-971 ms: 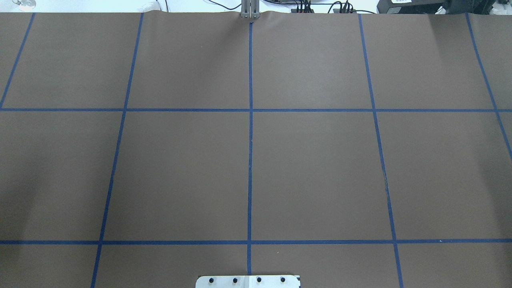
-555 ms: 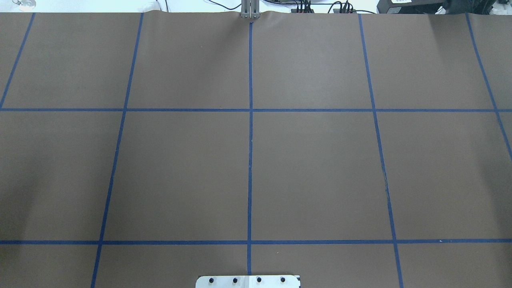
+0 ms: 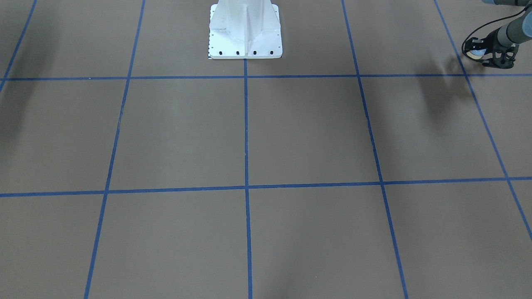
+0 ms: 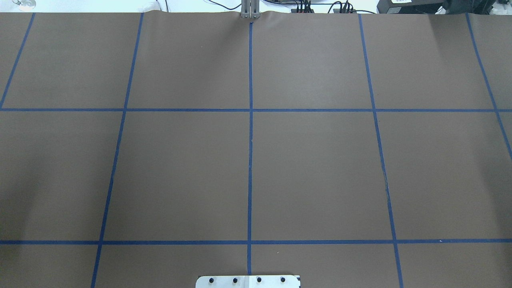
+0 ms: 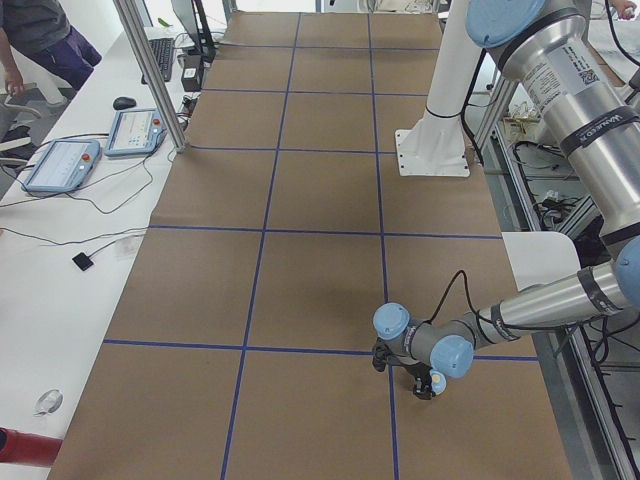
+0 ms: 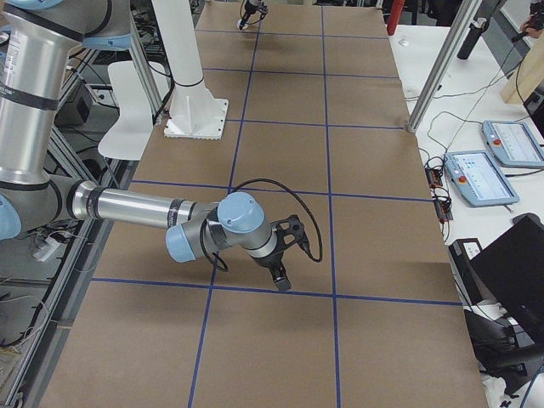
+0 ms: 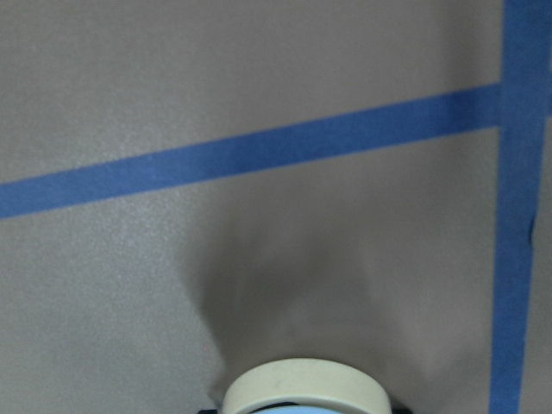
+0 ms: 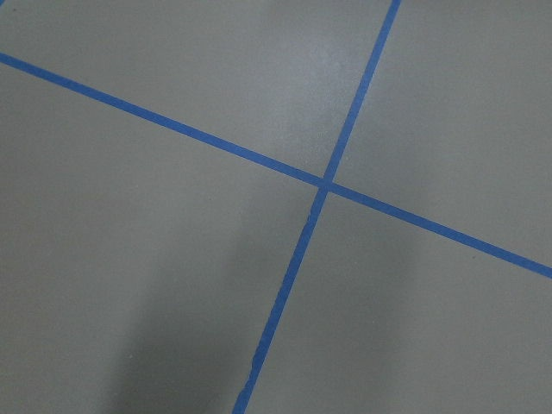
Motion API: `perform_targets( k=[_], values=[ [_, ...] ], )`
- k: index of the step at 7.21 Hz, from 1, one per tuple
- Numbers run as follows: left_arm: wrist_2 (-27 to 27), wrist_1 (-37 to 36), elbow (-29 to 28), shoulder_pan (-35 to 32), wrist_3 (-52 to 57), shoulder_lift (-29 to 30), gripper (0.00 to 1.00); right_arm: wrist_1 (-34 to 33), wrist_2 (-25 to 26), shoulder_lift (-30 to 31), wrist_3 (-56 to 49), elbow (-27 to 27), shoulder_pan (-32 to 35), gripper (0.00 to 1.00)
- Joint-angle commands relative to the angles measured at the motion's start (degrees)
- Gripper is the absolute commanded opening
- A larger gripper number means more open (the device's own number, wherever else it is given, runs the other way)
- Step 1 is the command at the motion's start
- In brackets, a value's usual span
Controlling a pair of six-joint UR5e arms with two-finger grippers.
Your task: Place and press bell with both arms
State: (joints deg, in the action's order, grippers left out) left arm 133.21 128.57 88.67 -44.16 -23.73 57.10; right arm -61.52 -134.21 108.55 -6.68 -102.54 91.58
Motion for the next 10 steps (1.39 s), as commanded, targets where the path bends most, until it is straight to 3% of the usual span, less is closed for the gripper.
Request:
perform_targets(
  k=[1, 3, 5, 10],
  values=[
    [0.90, 0.27, 3.24, -0.05, -0.09, -1.71, 0.09, 0.00, 0.00, 0.00, 0.09, -0.12, 0.00, 1.00],
    [4.85, -0.95, 13.86, -0.05, -0.52, -8.12, 0.06, 0.00, 0.09, 0.00, 0.44, -0.21, 0.00, 1.00],
    [6.79, -10.30, 20.29, -0.40, -0.88, -6.58, 0.06, 0.00, 0.18, -0.09, 0.70, -0.12, 0.00, 1.00],
    [6.10, -46.06, 22.08, -3.38, -0.79, 27.38, 0.05, -0.09, 0.61, -0.09, 0.88, 0.14, 0.00, 1.00]
  ],
)
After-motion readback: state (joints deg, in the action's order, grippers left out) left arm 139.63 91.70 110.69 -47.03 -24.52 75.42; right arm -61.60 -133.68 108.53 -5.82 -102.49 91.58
